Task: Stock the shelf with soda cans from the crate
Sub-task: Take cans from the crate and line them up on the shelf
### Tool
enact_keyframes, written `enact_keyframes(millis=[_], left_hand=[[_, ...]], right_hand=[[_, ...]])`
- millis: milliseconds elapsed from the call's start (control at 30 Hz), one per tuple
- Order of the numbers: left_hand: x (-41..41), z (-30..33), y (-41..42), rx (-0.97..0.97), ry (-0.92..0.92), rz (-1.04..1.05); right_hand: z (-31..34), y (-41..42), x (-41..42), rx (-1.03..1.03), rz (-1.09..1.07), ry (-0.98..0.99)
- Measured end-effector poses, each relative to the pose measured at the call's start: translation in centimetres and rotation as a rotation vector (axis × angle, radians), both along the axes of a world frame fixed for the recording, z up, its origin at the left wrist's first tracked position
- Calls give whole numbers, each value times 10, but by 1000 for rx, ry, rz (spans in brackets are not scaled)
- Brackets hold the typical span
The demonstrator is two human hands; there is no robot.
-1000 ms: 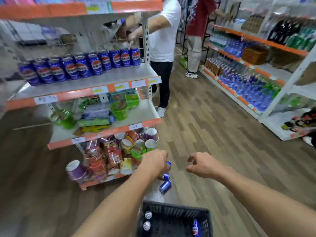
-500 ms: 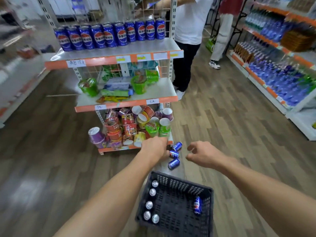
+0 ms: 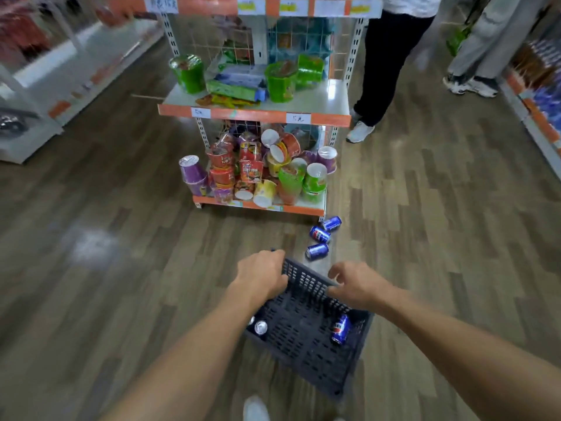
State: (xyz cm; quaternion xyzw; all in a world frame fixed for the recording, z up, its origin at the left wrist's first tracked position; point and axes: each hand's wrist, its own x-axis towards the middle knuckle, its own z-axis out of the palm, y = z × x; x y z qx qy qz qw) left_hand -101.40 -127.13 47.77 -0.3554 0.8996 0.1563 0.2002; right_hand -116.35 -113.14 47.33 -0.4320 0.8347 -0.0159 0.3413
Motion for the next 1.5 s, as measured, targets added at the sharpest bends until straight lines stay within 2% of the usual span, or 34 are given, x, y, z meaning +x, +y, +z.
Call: enact_keyframes(millis=[133, 400, 567, 933, 1200, 1500], left_hand=[[12, -59, 18, 32, -24, 14], [31, -228, 49, 104, -117, -6], [28, -315, 44, 64, -139, -39], [3, -493, 27, 17, -273, -90], [-7, -566, 5, -21, -440, -131], [1, -597, 13, -12, -675, -186]], right_hand=[[-62, 20, 2, 34, 10, -22], [-212, 59, -2, 150, 45, 44], [-302, 67, -1, 192, 69, 70], [-494, 64, -24, 283, 304, 227], [-597, 56, -42, 397, 564, 375], [-635, 69, -54, 516, 724, 524]])
